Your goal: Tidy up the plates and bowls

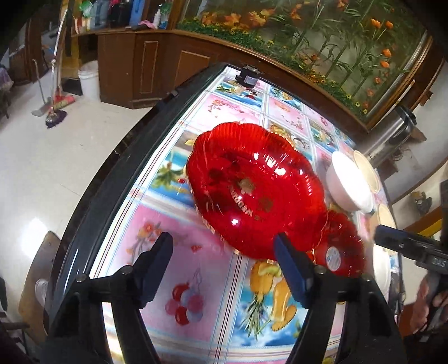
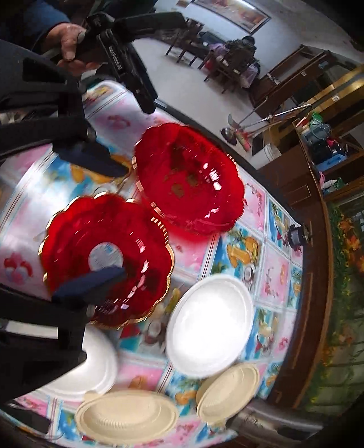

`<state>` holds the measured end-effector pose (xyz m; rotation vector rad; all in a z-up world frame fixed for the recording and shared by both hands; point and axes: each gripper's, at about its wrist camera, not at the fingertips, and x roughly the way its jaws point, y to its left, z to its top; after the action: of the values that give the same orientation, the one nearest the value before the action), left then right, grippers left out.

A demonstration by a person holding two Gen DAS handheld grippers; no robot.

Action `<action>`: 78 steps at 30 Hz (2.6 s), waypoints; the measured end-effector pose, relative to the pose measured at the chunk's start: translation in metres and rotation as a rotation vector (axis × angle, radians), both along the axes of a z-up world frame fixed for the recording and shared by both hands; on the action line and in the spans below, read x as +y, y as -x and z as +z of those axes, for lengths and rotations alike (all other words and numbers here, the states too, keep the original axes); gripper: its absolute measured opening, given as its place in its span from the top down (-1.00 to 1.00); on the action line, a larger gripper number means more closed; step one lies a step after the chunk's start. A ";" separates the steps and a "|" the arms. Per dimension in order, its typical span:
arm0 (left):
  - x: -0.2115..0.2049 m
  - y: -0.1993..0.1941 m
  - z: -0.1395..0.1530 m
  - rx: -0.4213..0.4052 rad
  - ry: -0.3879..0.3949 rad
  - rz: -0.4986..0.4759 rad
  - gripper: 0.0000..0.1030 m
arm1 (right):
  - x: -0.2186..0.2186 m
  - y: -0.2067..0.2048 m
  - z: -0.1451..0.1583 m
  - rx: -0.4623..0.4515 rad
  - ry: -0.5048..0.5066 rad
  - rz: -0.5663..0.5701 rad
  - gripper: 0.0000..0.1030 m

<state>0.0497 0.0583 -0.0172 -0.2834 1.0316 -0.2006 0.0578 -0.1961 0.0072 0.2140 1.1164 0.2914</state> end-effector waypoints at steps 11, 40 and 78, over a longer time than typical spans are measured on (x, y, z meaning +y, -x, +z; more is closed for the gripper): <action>0.006 -0.064 -0.017 0.113 0.019 -0.020 0.11 | 0.006 -0.074 -0.023 0.063 -0.067 -0.035 0.33; 0.013 -0.074 -0.044 0.156 -0.035 -0.013 0.62 | 0.016 -0.103 -0.068 0.140 -0.085 -0.063 0.86; 0.040 0.116 0.000 0.011 -0.046 0.113 -0.07 | -0.001 0.019 -0.080 0.132 -0.044 -0.063 0.79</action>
<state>-0.0662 0.0979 -0.0175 -0.3004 1.0263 -0.0739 0.0385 -0.1976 -0.0728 0.3101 1.2317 0.2486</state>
